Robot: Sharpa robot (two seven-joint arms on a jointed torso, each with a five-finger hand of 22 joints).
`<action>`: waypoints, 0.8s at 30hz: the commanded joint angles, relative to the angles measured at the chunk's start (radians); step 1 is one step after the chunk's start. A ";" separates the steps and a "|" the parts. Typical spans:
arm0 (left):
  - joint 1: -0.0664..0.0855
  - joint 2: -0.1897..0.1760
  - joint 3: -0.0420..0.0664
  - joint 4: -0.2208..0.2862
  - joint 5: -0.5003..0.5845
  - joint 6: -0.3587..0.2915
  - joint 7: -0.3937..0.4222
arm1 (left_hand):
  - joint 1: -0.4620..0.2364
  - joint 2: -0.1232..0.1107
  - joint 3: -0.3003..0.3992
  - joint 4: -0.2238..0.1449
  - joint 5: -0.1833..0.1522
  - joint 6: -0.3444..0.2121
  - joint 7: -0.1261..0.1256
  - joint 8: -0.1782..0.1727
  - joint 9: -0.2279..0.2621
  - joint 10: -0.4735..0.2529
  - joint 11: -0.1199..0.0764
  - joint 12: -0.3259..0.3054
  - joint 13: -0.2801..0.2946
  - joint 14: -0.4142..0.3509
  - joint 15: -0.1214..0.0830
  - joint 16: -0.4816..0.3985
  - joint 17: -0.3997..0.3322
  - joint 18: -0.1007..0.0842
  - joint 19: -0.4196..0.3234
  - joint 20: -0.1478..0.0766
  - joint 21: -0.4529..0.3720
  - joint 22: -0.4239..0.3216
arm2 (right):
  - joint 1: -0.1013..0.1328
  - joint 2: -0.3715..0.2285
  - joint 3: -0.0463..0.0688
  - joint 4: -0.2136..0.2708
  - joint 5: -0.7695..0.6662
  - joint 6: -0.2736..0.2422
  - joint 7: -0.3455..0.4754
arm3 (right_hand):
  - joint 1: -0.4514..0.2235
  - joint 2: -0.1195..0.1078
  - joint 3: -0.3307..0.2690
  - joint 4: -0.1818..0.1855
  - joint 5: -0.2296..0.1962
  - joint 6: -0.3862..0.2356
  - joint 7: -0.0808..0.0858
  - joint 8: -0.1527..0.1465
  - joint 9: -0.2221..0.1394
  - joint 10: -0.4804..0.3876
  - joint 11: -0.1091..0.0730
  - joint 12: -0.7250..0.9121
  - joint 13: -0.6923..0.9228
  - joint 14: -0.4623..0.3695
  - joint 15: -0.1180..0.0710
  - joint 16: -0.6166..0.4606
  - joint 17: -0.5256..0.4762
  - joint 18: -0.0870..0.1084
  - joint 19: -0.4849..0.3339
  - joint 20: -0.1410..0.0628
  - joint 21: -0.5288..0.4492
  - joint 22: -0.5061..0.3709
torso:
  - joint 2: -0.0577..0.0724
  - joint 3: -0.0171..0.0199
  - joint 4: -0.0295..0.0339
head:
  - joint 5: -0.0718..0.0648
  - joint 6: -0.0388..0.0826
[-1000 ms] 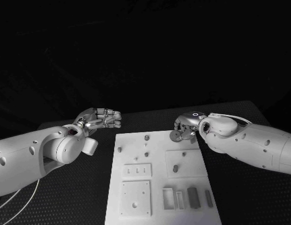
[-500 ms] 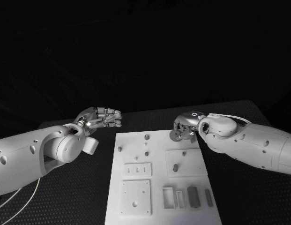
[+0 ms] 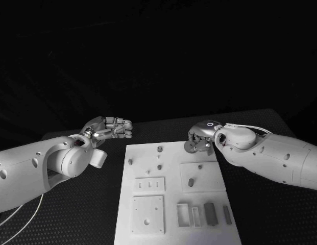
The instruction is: Assemble the parts on the task board
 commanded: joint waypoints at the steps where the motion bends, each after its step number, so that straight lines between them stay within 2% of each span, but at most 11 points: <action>1: 0.002 0.002 0.001 0.001 0.004 0.010 0.007 | -0.008 -0.003 -0.006 0.002 -0.006 0.002 0.022 -0.003 -0.002 0.009 0.001 -0.005 -0.002 0.003 0.007 -0.007 0.001 0.020 0.002 0.006 -0.006 -0.002 | -0.028 0.001 -0.021 -0.022 -0.037 0.102 -0.016 | 0.002 0.004 -0.001 -0.006 0.003 -0.009 0.003 -0.008 -0.006 0.007 0.001 -0.008 0.000 -0.002 -0.002 0.003 -0.002 0.015 -0.006 0.001 0.005 0.019 | 0.000 0.0004 0.0015 | 0.001 0.000; 14: 0.002 -0.003 0.001 0.003 0.004 0.010 0.005 | -0.009 -0.003 -0.007 0.002 -0.006 0.002 0.022 -0.004 -0.002 0.009 0.001 -0.006 -0.002 0.003 0.007 -0.008 0.001 0.020 0.002 0.007 -0.007 -0.002 | -0.031 0.000 -0.025 -0.026 -0.033 0.136 -0.013 | 0.015 0.016 0.003 -0.010 0.003 -0.012 0.005 -0.011 -0.008 0.005 0.003 -0.012 0.000 -0.005 0.000 0.003 -0.003 0.015 -0.010 0.001 0.004 0.019 | 0.000 0.0001 -0.0014 | 0.003 -0.004; 21: 0.002 -0.004 0.001 0.004 0.004 0.010 0.004 | -0.009 -0.003 -0.007 0.002 -0.006 0.002 0.022 -0.004 -0.002 0.009 0.001 -0.006 -0.002 0.003 0.007 -0.008 0.002 0.020 0.002 0.007 -0.007 -0.002 | -0.031 -0.001 -0.025 -0.013 -0.037 0.086 -0.023 | 0.016 0.045 0.000 -0.010 0.003 0.008 0.001 -0.001 -0.005 0.010 -0.001 -0.012 0.003 -0.003 -0.003 0.006 -0.002 0.015 -0.009 0.001 0.007 0.020 | 0.000 0.0000 -0.0011 | 0.003 -0.005; 24: 0.002 -0.006 0.001 0.006 0.005 0.010 0.004 | -0.009 -0.002 -0.007 0.002 -0.006 0.002 0.022 -0.004 -0.002 0.009 0.001 -0.006 -0.002 0.003 0.007 -0.008 0.002 0.020 0.002 0.007 -0.007 -0.002 | -0.031 -0.001 -0.025 0.007 -0.129 0.030 -0.072 | 0.019 0.057 -0.002 -0.011 0.003 0.017 -0.003 0.003 -0.003 0.015 -0.004 -0.010 0.004 0.000 -0.006 0.009 -0.002 0.015 -0.006 0.000 0.011 0.021 | 0.000 -0.0001 -0.0011 | 0.003 -0.004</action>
